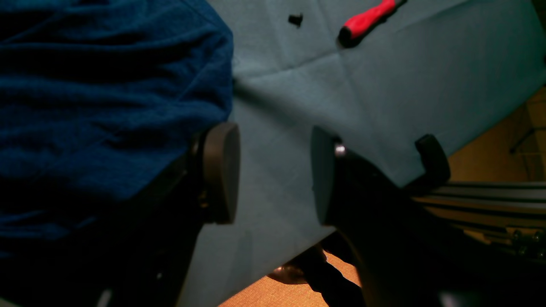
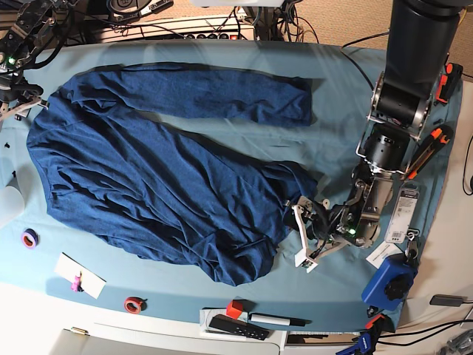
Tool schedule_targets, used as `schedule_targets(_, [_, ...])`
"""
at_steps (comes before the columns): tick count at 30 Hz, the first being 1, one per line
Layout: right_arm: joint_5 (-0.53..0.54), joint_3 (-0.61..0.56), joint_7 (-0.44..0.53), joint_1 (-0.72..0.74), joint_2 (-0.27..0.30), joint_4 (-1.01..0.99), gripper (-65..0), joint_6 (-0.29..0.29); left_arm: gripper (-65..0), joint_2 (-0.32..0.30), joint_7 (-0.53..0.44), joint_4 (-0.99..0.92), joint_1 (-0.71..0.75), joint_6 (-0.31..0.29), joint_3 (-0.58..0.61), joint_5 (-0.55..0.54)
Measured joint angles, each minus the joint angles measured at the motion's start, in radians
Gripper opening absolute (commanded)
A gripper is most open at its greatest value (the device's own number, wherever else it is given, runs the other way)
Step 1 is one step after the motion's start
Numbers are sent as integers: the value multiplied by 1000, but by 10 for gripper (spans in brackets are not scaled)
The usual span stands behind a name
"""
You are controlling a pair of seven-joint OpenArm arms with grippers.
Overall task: Layout the t-shirt on the table in an organized manner, then fold the t-shirt properly
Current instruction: 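Release the hem and regrasp the shirt side with the left gripper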
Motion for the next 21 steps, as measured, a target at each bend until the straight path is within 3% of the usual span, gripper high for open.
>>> schedule_targets(11, [0, 0, 0, 0, 0, 0, -380, 0, -301, 0, -3, 0, -34, -21, 0, -8])
schedule_targets(16, [0, 0, 0, 0, 0, 0, -380, 0, -305, 0, 11, 0, -73, -21, 0, -92])
schedule_targets(21, [0, 0, 0, 0, 0, 0, -379, 0, -305, 0, 16, 0, -37, -20, 0, -68])
